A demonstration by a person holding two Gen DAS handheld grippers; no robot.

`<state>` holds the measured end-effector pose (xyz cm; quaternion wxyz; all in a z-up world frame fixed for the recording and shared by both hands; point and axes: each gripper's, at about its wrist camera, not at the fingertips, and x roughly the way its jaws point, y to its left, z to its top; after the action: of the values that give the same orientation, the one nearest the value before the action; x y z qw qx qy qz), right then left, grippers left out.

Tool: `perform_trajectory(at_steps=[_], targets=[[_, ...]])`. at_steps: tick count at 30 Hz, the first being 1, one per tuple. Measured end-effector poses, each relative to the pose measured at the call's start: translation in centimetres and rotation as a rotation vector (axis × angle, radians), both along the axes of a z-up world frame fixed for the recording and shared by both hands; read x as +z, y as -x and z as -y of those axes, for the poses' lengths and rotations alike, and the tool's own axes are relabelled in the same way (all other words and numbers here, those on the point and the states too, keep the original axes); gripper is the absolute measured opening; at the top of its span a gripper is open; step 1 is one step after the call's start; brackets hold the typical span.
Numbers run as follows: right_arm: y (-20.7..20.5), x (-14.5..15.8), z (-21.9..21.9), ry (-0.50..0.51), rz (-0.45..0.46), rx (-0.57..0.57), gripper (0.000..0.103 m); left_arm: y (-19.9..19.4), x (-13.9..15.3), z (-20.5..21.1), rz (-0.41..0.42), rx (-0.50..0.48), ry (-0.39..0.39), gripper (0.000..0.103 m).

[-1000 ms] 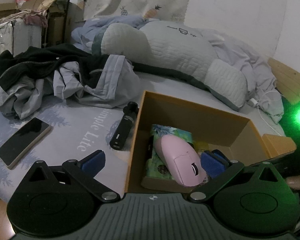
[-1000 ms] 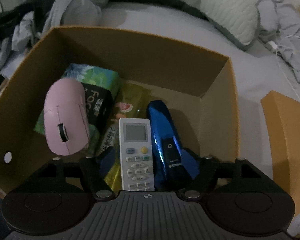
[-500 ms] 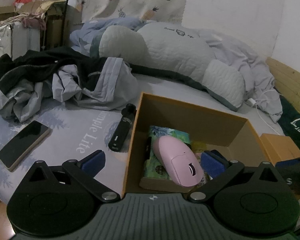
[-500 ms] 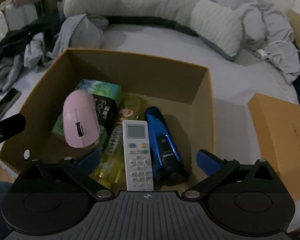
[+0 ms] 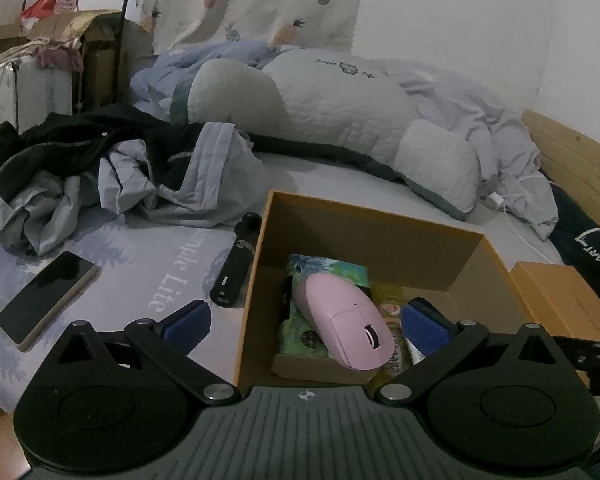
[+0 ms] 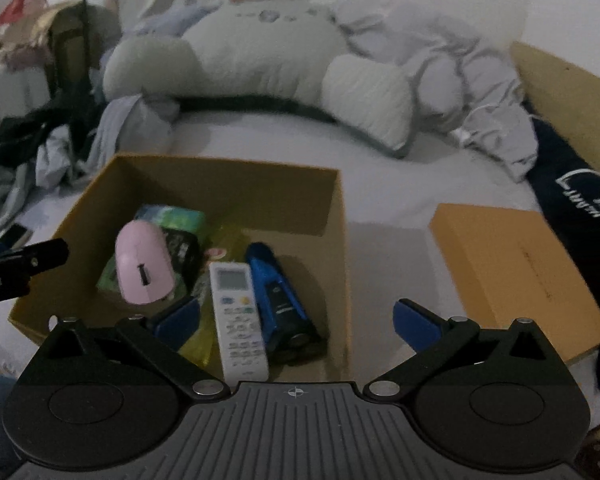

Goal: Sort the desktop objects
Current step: 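Withdraw the right tool and move the left tool toward the black shaver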

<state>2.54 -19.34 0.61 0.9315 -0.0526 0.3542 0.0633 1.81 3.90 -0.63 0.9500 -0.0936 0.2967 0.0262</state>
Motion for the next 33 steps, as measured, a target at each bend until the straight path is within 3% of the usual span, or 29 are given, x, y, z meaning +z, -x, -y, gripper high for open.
perform_trajectory(at_steps=[13, 20, 26, 33], targets=[[3.5, -0.9, 2.7, -0.061, 0.176, 0.020, 0.103, 1.2, 0.4, 2.2, 0.018, -0.068, -0.068, 0.103], [3.5, -0.8, 2.3, 0.012, 0.212, 0.018, 0.103, 1.4, 0.2, 3.3, 0.025, -0.129, -0.096, 0.103], [3.2, -2.2, 1.7, 0.077, 0.179, 0.027, 0.103, 1.7, -0.1, 4.4, 0.038, -0.178, -0.119, 0.103], [2.7, -2.9, 1.7, 0.035, 0.139, 0.027, 0.103, 1.6, -0.5, 5.3, 0.041, -0.194, -0.164, 0.103]])
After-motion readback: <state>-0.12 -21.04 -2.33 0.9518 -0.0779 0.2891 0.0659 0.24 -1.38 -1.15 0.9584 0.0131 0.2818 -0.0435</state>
